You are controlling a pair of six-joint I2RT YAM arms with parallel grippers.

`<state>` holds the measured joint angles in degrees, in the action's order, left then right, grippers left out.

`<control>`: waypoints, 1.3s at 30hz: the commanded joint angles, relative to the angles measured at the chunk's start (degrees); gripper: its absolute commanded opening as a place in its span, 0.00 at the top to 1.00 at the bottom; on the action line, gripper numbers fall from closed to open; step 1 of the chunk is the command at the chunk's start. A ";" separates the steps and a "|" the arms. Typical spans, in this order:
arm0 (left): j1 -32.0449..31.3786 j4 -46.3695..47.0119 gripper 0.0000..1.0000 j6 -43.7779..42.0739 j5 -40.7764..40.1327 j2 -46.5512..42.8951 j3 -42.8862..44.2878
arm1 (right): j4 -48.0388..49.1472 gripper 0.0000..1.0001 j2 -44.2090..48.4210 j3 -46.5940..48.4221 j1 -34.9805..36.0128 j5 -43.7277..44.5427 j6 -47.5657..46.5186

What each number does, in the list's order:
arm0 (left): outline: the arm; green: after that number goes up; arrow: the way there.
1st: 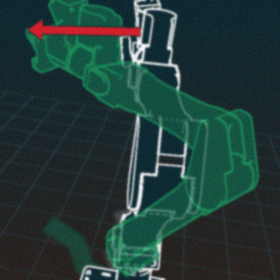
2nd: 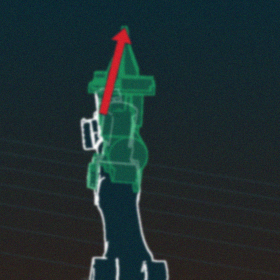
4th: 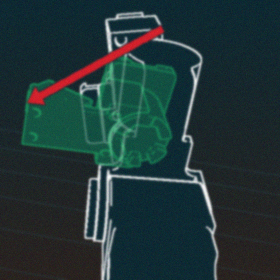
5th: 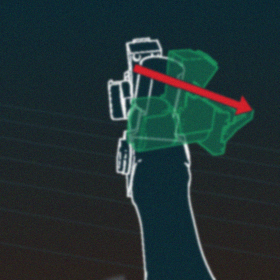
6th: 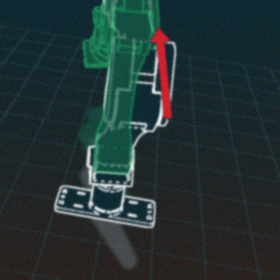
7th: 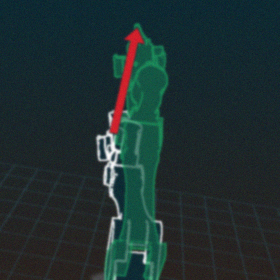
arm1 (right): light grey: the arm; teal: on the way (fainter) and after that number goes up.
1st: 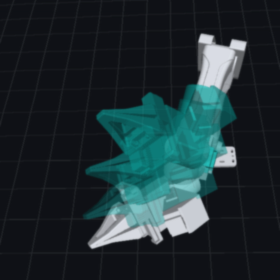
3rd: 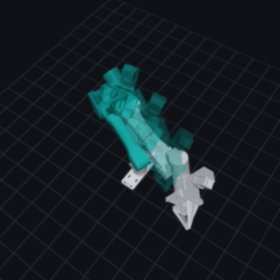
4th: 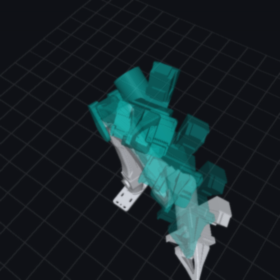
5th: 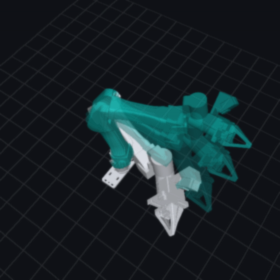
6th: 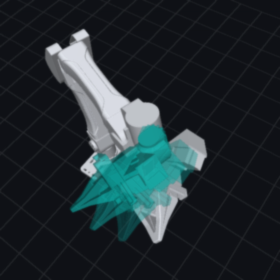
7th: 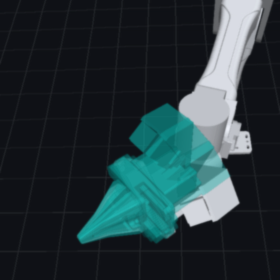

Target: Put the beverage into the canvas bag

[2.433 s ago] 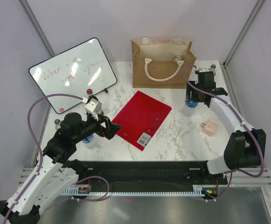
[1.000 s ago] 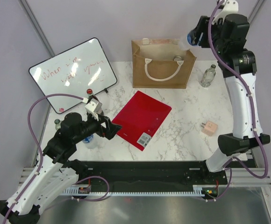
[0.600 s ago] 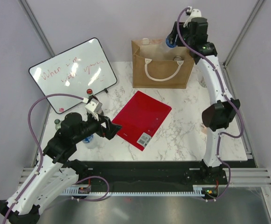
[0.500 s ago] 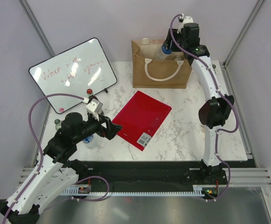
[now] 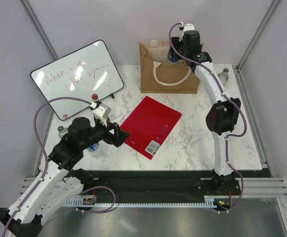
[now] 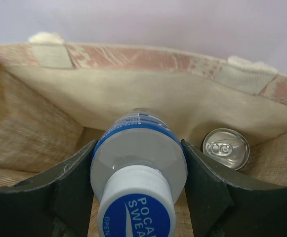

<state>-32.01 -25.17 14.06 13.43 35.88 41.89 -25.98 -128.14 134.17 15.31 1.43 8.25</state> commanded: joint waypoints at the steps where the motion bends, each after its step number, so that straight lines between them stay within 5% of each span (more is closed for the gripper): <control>1: -0.25 1.44 0.00 -0.88 -1.21 0.07 -0.14 | 9.37 1.00 -1.94 4.52 0.51 3.22 -2.18; 14: -0.25 1.09 0.00 -0.97 -2.09 0.77 0.04 | 8.93 0.85 -8.00 4.08 1.04 9.55 -4.73; 22: -0.25 0.82 0.00 -0.97 -2.53 0.60 -0.05 | 7.87 0.56 -8.89 2.76 1.04 15.25 -6.31; 39: -0.25 0.82 0.00 -0.88 -2.01 0.33 0.04 | 8.05 0.30 -4.76 0.13 1.12 14.21 -7.55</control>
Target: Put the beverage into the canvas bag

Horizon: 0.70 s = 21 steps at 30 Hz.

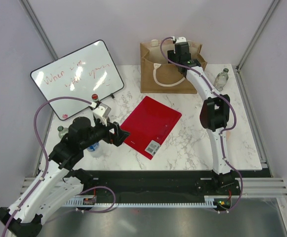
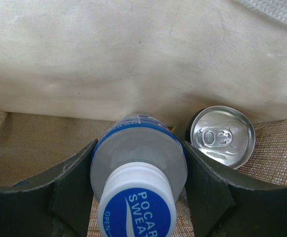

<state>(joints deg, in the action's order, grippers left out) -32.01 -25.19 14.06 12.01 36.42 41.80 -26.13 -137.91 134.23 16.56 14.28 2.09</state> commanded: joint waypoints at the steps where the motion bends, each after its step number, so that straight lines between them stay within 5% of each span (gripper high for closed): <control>1: -0.25 0.84 0.00 -0.79 -0.50 -0.13 0.30 | 8.11 0.30 5.89 -0.46 -0.12 1.45 -1.56; 5: -0.25 0.84 0.00 -0.88 -0.59 -0.12 0.47 | 8.11 0.29 8.35 -1.87 -0.21 2.06 -1.56; 9: -0.16 0.84 0.00 -0.79 -1.11 -0.74 0.39 | 8.02 0.15 11.25 -3.45 -0.21 0.40 -1.56; 21: -0.25 0.84 0.00 -0.71 -0.94 -1.71 0.39 | 3.99 0.12 18.44 -1.79 -0.12 0.57 -1.04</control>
<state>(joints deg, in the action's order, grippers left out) -32.01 -25.21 14.06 11.90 35.18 41.80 -21.54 -125.40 130.17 16.38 14.48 1.19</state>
